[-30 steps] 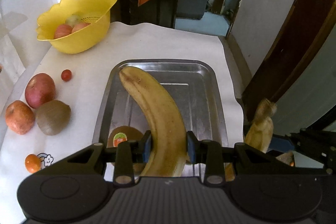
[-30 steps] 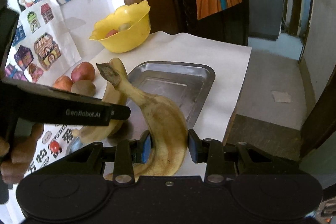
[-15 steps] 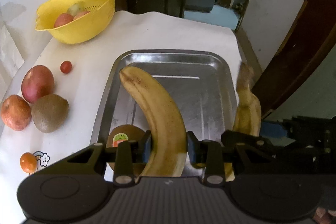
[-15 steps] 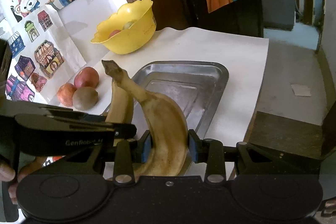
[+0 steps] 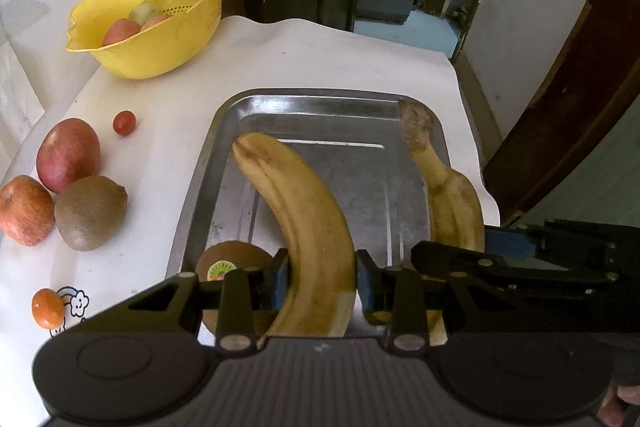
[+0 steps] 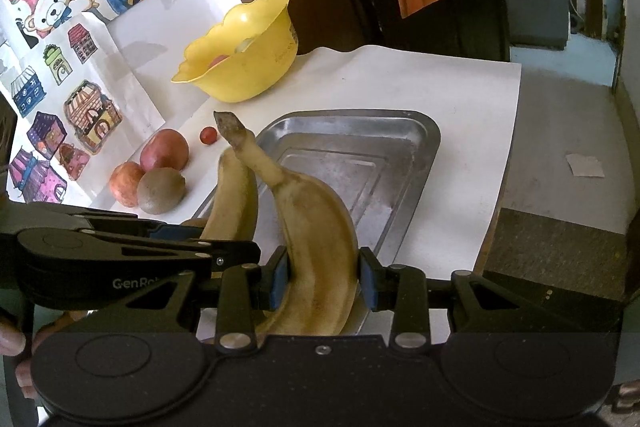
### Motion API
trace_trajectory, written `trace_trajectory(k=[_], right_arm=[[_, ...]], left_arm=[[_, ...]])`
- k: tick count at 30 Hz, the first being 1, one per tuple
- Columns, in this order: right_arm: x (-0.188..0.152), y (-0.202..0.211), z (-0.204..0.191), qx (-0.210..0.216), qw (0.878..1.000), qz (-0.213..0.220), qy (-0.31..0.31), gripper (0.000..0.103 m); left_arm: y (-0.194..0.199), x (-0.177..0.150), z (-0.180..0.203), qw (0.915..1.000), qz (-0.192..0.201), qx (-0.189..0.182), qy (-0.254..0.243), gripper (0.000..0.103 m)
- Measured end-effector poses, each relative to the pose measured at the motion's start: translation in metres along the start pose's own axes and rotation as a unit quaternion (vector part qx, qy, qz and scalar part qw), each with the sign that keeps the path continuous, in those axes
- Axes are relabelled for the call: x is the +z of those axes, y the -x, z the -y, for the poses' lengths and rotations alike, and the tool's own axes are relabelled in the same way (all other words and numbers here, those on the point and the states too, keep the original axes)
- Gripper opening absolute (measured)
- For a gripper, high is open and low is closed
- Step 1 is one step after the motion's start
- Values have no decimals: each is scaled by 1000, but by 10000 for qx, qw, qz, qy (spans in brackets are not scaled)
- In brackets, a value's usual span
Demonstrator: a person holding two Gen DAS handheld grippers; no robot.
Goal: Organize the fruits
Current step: 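Lower both bananas onto the tray and open both tools, then move the left tool to the tangerine while the right tool approaches the cherry tomato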
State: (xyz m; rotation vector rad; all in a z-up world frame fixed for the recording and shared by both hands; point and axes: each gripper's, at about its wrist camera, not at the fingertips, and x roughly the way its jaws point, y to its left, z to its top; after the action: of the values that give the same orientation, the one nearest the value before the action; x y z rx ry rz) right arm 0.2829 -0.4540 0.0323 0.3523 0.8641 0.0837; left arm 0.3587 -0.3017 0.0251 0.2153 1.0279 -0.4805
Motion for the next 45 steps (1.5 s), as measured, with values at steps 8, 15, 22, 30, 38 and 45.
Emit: trace_trajectory(k=[8, 15, 22, 30, 38, 45], right_arm=[[-2, 11, -5, -231, 9996, 65, 154, 45], [-13, 32, -16, -549, 9980, 210, 216, 67], [-23, 57, -43, -937, 9941, 479, 278, 91], [-47, 79, -87, -1528, 9854, 755, 51, 101], [-79, 87, -135, -2072, 9756, 705, -140, 102], [-102, 73, -173, -2051, 9786, 85, -148, 102]], left_arm=[[5, 0, 2, 9999, 143, -44, -57, 39], [22, 3, -3, 9990, 443, -98, -39, 62], [46, 1, -19, 9967, 811, -84, 1, 95], [78, -20, -62, 9943, 1048, 15, 174, 102], [105, -58, -119, 9960, 841, 287, 113, 102], [112, -91, -167, 9965, 472, 552, 420, 102]])
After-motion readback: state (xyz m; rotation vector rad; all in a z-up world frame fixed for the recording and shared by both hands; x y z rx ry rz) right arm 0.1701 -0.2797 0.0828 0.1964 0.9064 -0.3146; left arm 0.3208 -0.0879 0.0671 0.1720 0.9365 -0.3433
